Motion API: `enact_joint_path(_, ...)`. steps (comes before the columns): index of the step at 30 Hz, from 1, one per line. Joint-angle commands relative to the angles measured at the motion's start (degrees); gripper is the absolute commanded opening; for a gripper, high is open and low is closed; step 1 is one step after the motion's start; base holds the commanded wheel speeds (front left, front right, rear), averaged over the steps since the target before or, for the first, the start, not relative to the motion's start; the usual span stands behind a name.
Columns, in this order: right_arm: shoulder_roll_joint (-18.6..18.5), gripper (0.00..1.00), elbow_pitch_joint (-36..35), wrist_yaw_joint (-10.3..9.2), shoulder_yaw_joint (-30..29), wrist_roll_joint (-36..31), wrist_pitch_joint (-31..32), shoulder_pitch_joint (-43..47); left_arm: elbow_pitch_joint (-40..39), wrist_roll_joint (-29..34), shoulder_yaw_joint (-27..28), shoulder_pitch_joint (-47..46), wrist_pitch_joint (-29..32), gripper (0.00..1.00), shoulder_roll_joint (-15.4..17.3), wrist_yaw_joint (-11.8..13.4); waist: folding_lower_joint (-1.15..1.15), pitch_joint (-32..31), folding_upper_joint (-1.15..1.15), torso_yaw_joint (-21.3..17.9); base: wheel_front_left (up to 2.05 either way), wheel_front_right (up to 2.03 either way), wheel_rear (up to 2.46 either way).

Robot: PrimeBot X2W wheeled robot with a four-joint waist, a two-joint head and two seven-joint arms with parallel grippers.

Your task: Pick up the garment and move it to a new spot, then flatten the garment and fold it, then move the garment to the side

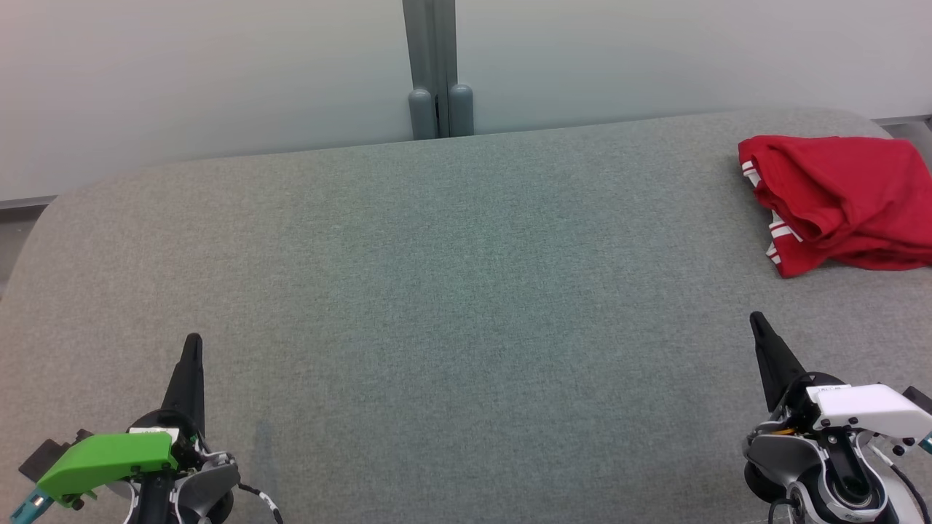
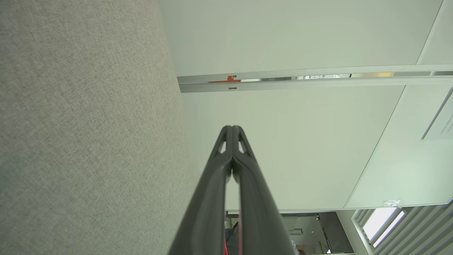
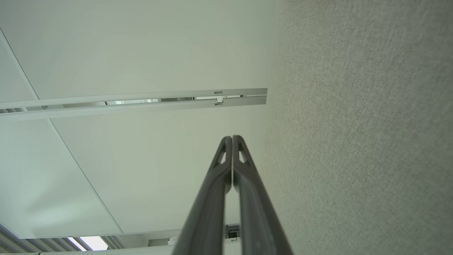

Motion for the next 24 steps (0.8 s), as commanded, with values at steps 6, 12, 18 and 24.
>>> enact_joint_path(6, 0.0, 0.0, 0.08, 0.02, -0.13, 0.29, 0.25, -0.39, -0.12, -0.12, 0.15, -0.63, 0.19, 0.0, 0.03, -0.2, 0.0, 0.0, 0.0, 0.0, 0.0, 0.0, 0.0)
enact_joint_path(12, 0.01, 0.0, 0.08, 0.02, -0.12, 0.29, 0.24, -0.39, -0.13, -0.09, 0.15, -0.63, 0.19, 0.0, 0.03, -0.2, 0.0, 0.0, 0.0, 0.0, 0.0, 0.0, 0.0)
enact_joint_path(18, 0.01, 0.0, 0.08, 0.02, -0.13, 0.28, 0.24, -0.39, -0.13, -0.09, 0.15, -0.63, 0.19, 0.0, 0.03, -0.2, 0.0, 0.0, 0.0, 0.0, 0.0, 0.0, 0.0)
enact_joint_path(24, 0.01, 0.0, 0.08, 0.02, -0.13, 0.28, 0.25, -0.4, -0.13, -0.09, 0.15, -0.63, 0.19, 0.0, 0.03, -0.21, 0.0, 0.0, 0.0, 0.0, 0.0, 0.0, 0.0)
